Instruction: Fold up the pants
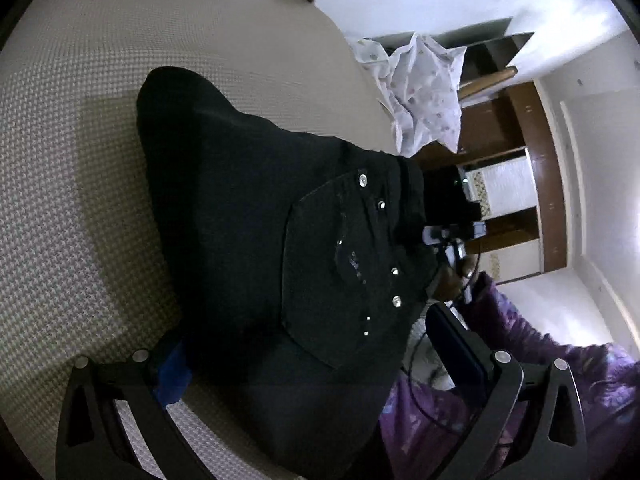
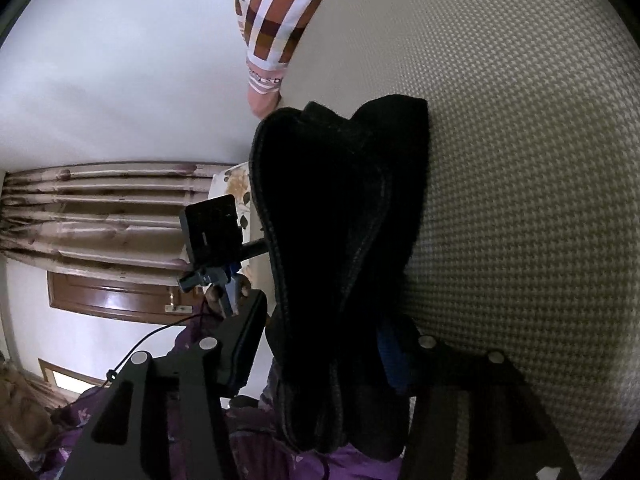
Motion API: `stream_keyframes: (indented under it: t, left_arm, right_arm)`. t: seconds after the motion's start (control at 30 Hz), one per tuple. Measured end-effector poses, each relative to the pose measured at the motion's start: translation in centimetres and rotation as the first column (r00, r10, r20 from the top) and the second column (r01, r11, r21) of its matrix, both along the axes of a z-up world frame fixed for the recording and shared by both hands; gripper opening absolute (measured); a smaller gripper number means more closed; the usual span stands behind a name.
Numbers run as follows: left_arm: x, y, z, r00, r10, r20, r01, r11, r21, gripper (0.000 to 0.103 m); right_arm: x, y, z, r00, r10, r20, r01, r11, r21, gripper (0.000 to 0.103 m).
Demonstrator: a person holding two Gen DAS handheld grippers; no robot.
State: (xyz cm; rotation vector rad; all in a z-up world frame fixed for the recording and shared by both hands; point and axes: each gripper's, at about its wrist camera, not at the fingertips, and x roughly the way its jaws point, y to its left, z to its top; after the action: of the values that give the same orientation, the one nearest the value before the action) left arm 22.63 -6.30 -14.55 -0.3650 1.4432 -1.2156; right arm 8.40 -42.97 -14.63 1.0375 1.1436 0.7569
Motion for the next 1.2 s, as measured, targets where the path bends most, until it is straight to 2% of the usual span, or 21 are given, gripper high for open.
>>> stream_keyframes:
  t: [0.03, 0.1, 0.13, 0.27, 0.33, 0.47, 0.5, 0.57, 0.6, 0.63, 0.67, 0.83, 0.9, 0.93, 0.97, 1.03, 1.1, 1.17, 1.2]
  left_arm:
    - [0.2, 0.2, -0.1, 1.000, 0.003, -0.020, -0.002, 1.000, 0.005, 0.103]
    - [0.4, 0.1, -0.2, 0.999, 0.013, -0.049, -0.013, 1.000, 0.016, 0.103]
    - [0.4, 0.0, -0.2, 0.999, 0.021, -0.048, -0.020, 1.000, 0.019, 0.103]
    - [-0.1, 0.0, -0.2, 0.997, 0.064, -0.045, -0.063, 0.998, 0.029, 0.103]
    - [-0.5, -0.5, -0.1, 0.997, 0.065, -0.036, -0.064, 0.998, 0.019, 0.103]
    - [-1.9, -1.7, 0.6, 0.995, 0.092, 0.049, -0.093, 0.995, 0.028, 0.102]
    - [-2.1, -1.7, 0.7, 0.992, 0.105, 0.064, -0.107, 0.994, 0.026, 0.098]
    - [-2.4, -1.3, 1.1, 0.984, 0.153, 0.089, -0.156, 0.987, 0.034, 0.072]
    - [-2.5, -0.7, 1.2, 0.978, 0.185, 0.102, -0.190, 0.981, 0.048, 0.046]
    - [-2.5, -0.1, 1.1, 0.971, 0.215, 0.101, -0.221, 0.974, 0.057, 0.027]
    - [-2.5, 0.5, 0.8, 0.968, 0.233, 0.093, -0.240, 0.968, 0.066, 0.022]
    - [-2.7, 1.2, 0.1, 0.969, 0.241, 0.054, -0.244, 0.969, 0.041, 0.020]
    - [-2.4, 0.7, -0.1, 0.978, 0.202, 0.059, -0.206, 0.977, 0.063, 0.020]
    - [-2.1, 0.3, -0.4, 0.983, 0.181, 0.036, -0.183, 0.980, 0.082, 0.020]
    - [-1.8, 0.0, -1.0, 0.984, 0.178, 0.002, -0.177, 0.979, 0.098, 0.022]
    - [-1.4, -0.2, -1.7, 0.987, 0.159, -0.031, -0.154, 0.981, 0.114, 0.032]
    - [-1.4, -0.2, -2.0, 0.988, 0.143, -0.054, -0.138, 0.986, 0.096, 0.032]
    - [-1.6, -0.3, -1.8, 0.988, 0.152, -0.033, -0.148, 0.985, 0.090, 0.032]
    - [-2.0, -0.5, -1.3, 0.988, 0.151, 0.021, -0.153, 0.984, 0.095, 0.029]
  right_arm:
    - [0.1, -0.1, -0.1, 1.000, -0.003, -0.012, 0.002, 1.000, -0.002, 0.044]
    - [0.7, -0.2, -0.6, 0.998, -0.016, -0.056, 0.015, 0.999, -0.029, 0.029]
    - [0.7, -0.4, -0.9, 0.996, -0.029, -0.079, 0.026, 0.999, -0.044, 0.027]
    - [0.4, 0.5, -0.1, 0.998, -0.050, -0.048, 0.043, 0.989, -0.145, 0.028]
    - [0.3, 0.7, 0.1, 0.997, -0.069, -0.040, 0.062, 0.985, -0.158, 0.029]
    - [0.0, 1.1, 0.5, 0.994, -0.107, -0.016, 0.103, 0.980, -0.171, 0.027]
    - [-0.2, 1.1, 0.6, 0.993, -0.119, -0.012, 0.116, 0.979, -0.168, 0.026]
    - [-0.3, 1.2, 0.8, 0.990, -0.140, -0.002, 0.139, 0.979, -0.148, 0.026]
    - [-0.5, 1.3, 0.9, 0.988, -0.152, 0.001, 0.151, 0.980, -0.128, 0.026]
    - [-0.5, 1.4, 1.1, 0.986, -0.167, 0.008, 0.167, 0.981, -0.097, 0.026]
    - [-0.7, 1.4, 1.3, 0.984, -0.177, 0.014, 0.177, 0.981, -0.076, 0.026]
    - [-1.1, 1.9, 1.6, 0.979, -0.200, 0.023, 0.201, 0.979, -0.044, 0.026]
    - [-1.2, 1.8, 1.2, 0.976, -0.216, 0.008, 0.216, 0.976, -0.039, 0.026]
    - [-1.2, 1.7, 1.1, 0.976, -0.219, 0.004, 0.219, 0.975, -0.046, 0.026]
    - [-1.2, 1.6, 1.1, 0.976, -0.219, 0.003, 0.219, 0.974, -0.057, 0.026]
    - [-1.1, 1.5, 0.7, 0.975, -0.223, -0.014, 0.222, 0.973, -0.064, 0.026]
    - [-0.8, 1.6, 0.8, 0.976, -0.216, -0.007, 0.215, 0.973, -0.079, 0.026]
    - [-0.6, 1.7, 0.7, 0.976, -0.216, -0.017, 0.214, 0.973, -0.091, 0.026]
    - [-0.5, 1.7, 0.5, 0.976, -0.217, -0.024, 0.214, 0.973, -0.088, 0.027]
